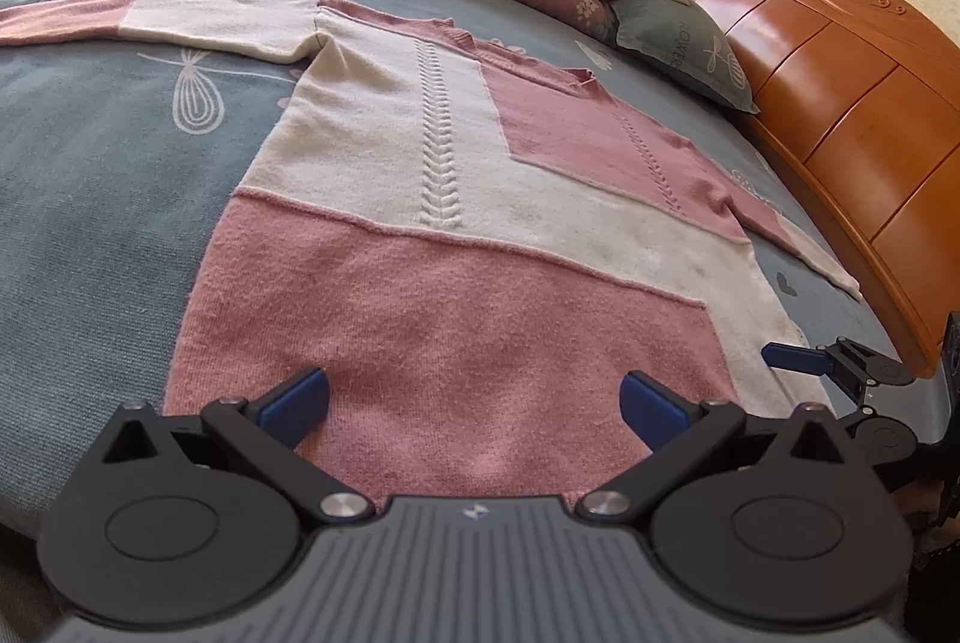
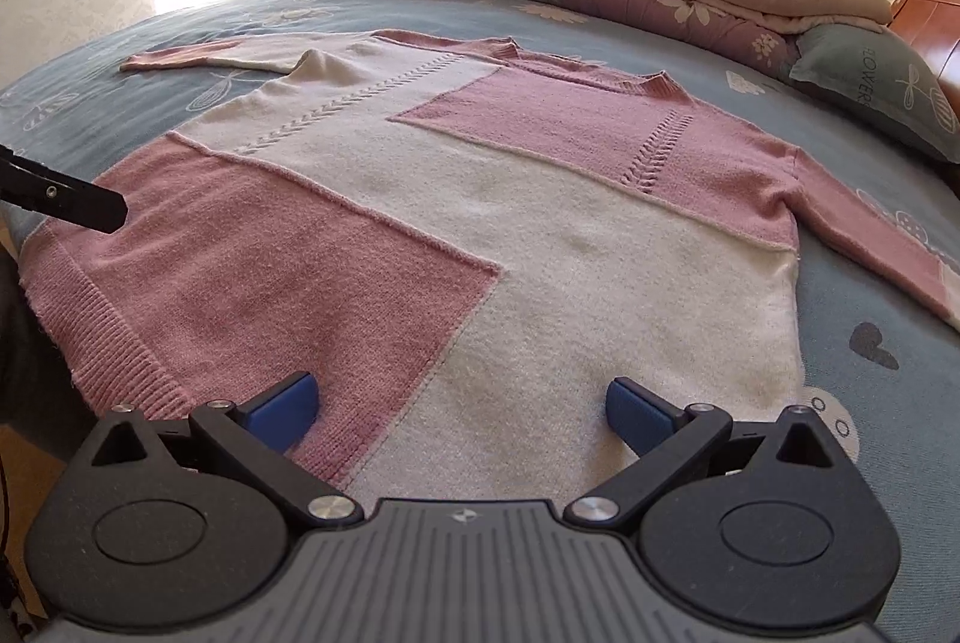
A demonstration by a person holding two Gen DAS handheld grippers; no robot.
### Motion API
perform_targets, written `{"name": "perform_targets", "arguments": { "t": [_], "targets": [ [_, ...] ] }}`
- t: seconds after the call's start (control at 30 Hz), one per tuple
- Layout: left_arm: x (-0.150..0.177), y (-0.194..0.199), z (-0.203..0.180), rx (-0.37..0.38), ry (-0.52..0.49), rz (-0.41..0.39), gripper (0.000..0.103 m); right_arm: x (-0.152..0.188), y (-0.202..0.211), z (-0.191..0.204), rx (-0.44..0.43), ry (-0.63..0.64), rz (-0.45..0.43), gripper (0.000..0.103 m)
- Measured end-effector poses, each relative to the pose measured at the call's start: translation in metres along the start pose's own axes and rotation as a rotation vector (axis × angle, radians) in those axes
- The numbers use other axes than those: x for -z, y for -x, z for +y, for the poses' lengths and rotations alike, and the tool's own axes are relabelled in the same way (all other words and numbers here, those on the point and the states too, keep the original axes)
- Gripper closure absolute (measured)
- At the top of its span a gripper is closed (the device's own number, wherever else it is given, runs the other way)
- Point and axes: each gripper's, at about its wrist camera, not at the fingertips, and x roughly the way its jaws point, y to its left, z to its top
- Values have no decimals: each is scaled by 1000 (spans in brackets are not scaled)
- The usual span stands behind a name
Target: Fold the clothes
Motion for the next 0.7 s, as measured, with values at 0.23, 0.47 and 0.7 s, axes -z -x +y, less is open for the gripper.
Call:
{"name": "perform_targets", "arguments": {
  "t": [0.23, 0.47, 0.7],
  "targets": [
    [-16, 10, 2, 64, 49, -20, 1, -31, 9, 21, 15, 23, -123, 0],
    [-56, -17, -16, 46, -36, -20, 1, -57, -10, 22, 29, -73, -78, 0],
    [-42, -40, -6, 76, 4, 26, 1, -67, -22, 23, 114, -72, -22, 0]
  ]
}}
